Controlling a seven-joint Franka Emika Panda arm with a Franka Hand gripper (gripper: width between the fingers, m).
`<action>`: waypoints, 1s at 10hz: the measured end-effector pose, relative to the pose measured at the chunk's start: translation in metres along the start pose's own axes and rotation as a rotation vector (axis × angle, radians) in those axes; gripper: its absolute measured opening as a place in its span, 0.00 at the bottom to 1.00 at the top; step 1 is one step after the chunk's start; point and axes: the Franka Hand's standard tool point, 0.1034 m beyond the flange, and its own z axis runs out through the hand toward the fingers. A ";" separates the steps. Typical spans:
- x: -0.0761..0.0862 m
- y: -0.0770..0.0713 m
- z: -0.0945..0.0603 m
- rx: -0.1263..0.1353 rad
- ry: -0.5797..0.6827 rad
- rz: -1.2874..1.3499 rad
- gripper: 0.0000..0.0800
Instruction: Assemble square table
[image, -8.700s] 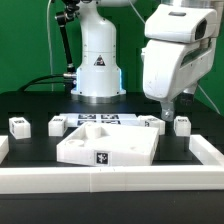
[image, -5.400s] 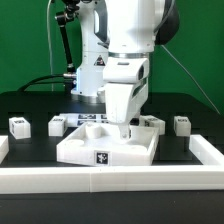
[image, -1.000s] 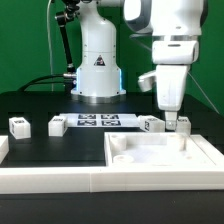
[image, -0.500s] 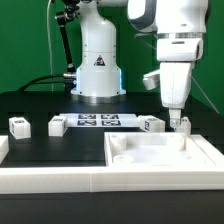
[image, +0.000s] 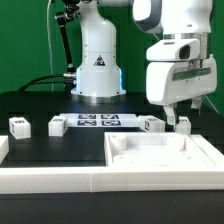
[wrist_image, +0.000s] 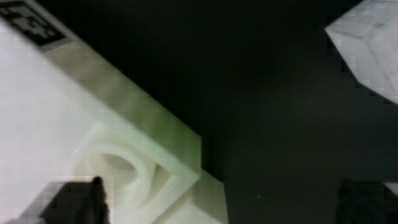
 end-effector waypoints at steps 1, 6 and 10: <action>0.000 -0.005 0.001 0.005 -0.002 0.070 0.81; 0.000 -0.009 0.002 0.035 -0.004 0.367 0.81; -0.007 -0.014 0.006 0.055 -0.018 0.592 0.81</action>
Offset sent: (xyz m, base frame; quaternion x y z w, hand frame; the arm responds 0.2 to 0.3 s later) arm 0.0000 0.0000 0.0000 0.0000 0.0000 0.1938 0.9810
